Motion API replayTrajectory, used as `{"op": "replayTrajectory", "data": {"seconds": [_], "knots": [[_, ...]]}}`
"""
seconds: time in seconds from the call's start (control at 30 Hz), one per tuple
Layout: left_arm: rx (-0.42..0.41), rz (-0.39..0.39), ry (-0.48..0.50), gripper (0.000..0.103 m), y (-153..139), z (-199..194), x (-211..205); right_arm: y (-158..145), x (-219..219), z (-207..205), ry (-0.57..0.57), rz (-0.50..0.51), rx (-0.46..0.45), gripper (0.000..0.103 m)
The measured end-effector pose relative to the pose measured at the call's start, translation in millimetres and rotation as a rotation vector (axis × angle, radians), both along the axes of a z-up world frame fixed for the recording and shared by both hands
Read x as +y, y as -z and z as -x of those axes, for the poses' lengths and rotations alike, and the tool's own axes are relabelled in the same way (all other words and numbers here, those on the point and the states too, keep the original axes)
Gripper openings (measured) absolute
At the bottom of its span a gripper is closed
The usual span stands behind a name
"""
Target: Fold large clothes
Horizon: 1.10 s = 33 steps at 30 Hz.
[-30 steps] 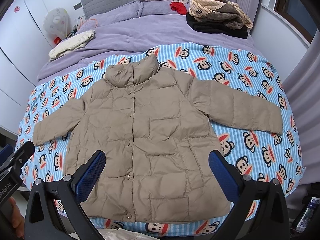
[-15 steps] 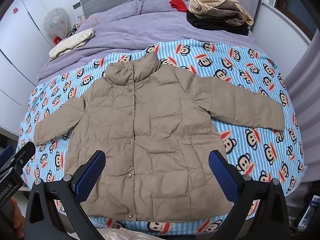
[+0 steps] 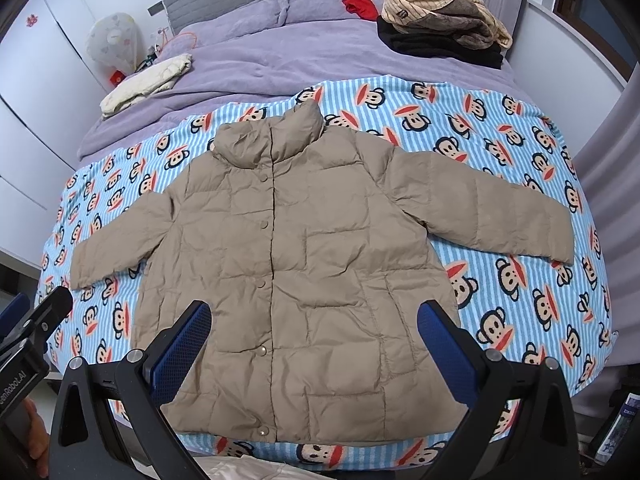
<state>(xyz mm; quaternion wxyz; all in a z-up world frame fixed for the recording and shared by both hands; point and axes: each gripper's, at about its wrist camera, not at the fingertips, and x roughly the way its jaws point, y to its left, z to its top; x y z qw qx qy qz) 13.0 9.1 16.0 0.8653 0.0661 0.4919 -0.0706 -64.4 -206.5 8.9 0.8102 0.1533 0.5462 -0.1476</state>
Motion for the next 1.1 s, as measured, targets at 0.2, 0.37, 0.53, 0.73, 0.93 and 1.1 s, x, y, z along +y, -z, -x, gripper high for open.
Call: {"op": "replayTrajectory", "data": {"seconds": [0.2, 0.37, 0.53, 0.73, 0.93, 1.1], "knots": [[0.001, 0.0, 0.0, 0.103, 0.5, -0.2, 0.9, 0.2, -0.7, -1.3, -0.001, -0.011, 0.004, 0.102], [0.0, 0.0, 0.001, 0.103, 0.4, -0.2, 0.7, 0.6, -0.2, -0.9, -0.002, -0.01, 0.003, 0.102], [0.002, 0.0, -0.001, 0.103, 0.7, 0.1, 1.0, 0.8, 0.2, -1.2, -0.001, -0.011, 0.004, 0.102], [0.005, 0.003, 0.003, 0.103, 4.0, 0.9, 0.4, 0.5, 0.0, -2.0, -0.001, -0.013, 0.006, 0.102], [0.023, 0.016, 0.013, 0.103, 8.0, -3.1, -0.9, 6.9, 2.3, -1.6, -0.009, -0.038, 0.009, 0.102], [0.083, 0.041, 0.02, 0.103, 21.3, -13.3, 6.9, 12.6, 6.1, -6.1, -0.031, -0.079, 0.003, 0.103]]}}
